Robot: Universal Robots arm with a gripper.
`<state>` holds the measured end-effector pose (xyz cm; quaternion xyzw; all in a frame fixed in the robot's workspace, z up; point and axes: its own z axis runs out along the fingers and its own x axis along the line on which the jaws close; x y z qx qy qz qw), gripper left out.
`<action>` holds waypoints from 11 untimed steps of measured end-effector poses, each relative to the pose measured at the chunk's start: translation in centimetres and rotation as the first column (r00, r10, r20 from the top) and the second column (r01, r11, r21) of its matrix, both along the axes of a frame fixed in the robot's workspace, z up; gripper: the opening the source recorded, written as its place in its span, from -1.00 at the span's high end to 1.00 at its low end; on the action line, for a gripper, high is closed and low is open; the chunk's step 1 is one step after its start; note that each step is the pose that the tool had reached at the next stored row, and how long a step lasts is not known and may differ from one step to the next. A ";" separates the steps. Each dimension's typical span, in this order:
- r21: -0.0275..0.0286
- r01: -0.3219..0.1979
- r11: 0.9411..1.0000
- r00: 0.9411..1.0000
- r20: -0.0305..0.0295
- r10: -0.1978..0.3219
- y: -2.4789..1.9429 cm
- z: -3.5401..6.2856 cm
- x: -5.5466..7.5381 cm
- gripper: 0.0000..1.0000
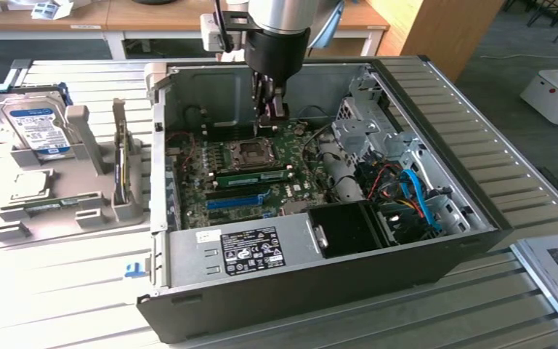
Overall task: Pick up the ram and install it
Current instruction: 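Press down the ram until it locks into place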
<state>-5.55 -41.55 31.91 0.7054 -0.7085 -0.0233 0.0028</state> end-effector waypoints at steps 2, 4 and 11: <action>0.000 0.000 1.000 1.000 0.000 0.000 0.00 0.00 0.0 0.80; 0.000 0.000 1.000 1.000 0.000 0.000 0.00 0.00 0.0 0.80; 0.000 0.089 0.996 0.996 0.000 -0.089 0.00 -0.02 0.0 0.80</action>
